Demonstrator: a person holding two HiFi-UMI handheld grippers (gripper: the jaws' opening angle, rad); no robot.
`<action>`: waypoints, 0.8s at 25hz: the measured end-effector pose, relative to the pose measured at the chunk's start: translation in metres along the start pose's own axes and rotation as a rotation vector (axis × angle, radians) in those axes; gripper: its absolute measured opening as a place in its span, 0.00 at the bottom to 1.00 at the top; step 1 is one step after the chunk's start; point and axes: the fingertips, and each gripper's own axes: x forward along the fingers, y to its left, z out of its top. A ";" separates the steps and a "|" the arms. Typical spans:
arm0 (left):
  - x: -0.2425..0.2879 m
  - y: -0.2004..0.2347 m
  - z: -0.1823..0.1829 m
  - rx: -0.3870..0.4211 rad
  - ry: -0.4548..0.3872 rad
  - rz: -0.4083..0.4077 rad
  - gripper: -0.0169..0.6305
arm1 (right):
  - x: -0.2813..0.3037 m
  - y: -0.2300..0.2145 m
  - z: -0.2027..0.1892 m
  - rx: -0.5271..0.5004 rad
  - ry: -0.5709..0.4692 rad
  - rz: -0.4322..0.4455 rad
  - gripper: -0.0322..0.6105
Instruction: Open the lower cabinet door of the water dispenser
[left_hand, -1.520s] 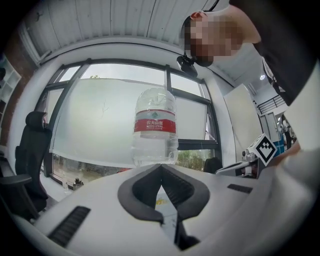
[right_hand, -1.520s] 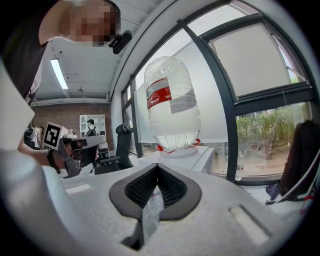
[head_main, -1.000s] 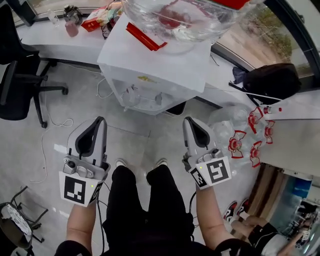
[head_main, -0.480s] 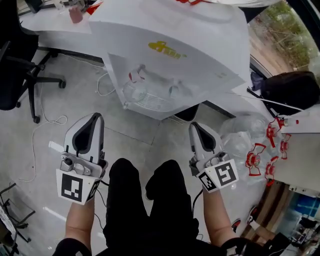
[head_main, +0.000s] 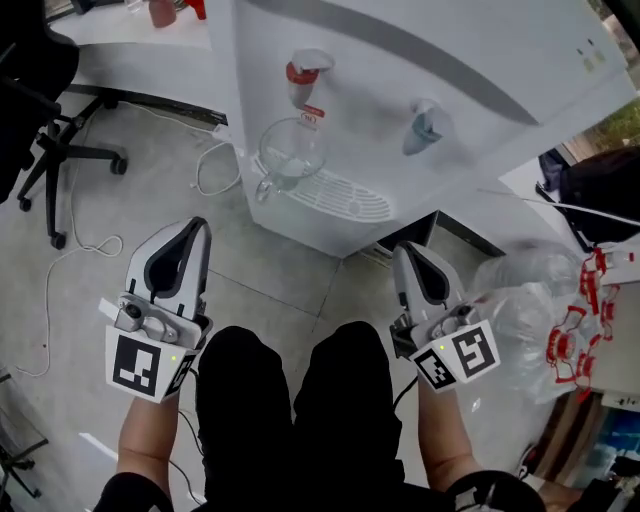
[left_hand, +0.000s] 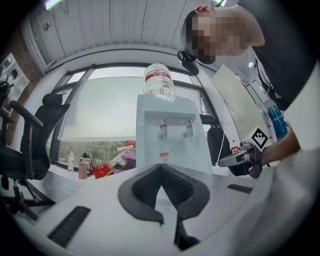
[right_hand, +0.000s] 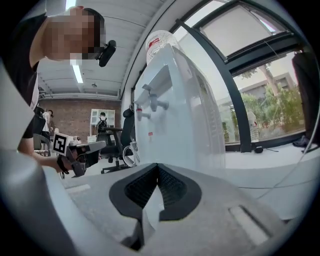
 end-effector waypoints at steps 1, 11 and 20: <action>-0.001 0.000 -0.008 -0.003 0.001 -0.009 0.04 | 0.002 0.000 -0.006 -0.013 -0.005 0.000 0.06; -0.001 -0.004 -0.057 0.026 -0.008 -0.088 0.04 | 0.007 -0.009 -0.059 -0.054 0.024 -0.020 0.06; 0.011 -0.020 -0.071 0.038 -0.012 -0.133 0.04 | 0.005 -0.031 -0.086 -0.063 0.040 -0.060 0.07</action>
